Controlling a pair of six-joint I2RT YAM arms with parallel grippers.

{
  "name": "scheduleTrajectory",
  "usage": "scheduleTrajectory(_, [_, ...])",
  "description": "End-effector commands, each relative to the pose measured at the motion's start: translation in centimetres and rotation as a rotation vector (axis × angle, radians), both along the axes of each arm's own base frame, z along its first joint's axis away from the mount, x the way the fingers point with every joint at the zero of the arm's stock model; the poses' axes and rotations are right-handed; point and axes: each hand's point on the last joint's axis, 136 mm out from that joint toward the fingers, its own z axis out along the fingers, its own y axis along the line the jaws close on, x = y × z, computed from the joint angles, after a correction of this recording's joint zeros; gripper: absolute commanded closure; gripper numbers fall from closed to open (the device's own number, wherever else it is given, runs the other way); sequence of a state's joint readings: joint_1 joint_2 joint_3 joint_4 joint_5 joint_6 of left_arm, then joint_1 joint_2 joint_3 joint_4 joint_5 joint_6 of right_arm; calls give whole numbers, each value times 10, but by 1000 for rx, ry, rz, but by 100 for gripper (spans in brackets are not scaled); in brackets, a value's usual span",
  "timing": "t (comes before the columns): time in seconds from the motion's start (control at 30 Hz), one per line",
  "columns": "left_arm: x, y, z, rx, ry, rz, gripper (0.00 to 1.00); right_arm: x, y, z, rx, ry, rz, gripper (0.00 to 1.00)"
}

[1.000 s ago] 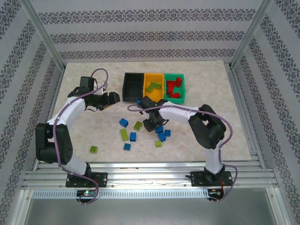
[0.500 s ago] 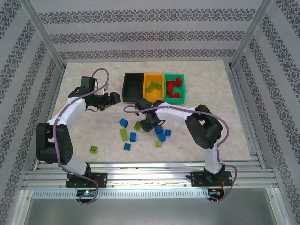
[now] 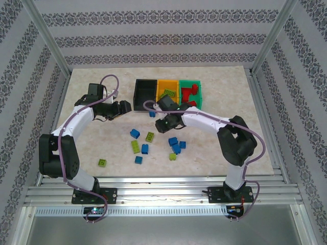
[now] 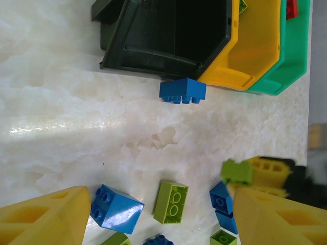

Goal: Sort the legos into containers by color
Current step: Pick up the lego from the center of the table, then place the lego in the container.

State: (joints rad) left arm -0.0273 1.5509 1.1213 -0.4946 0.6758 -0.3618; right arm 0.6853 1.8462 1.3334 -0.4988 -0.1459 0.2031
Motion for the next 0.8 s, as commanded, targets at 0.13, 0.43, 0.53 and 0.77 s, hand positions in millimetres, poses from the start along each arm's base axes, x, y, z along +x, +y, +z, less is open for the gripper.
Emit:
scheduleTrajectory(0.13, [-6, -15, 4, 29, -6, -61, 26, 63, -11, 34, 213, -5, -195, 77])
scheduleTrajectory(0.43, [-9, -20, 4, 54, -9, -82, 26, 121, -24, 41, 155, -54, -300, 75])
scheduleTrajectory(0.53, [-10, -22, 4, 56, -10, -90, 26, 133, -24, 44, 166, -60, -322, 74])
scheduleTrajectory(0.77, [-11, -24, 6, 68, -17, -100, 26, 150, -26, 51, 219, -88, -391, 63])
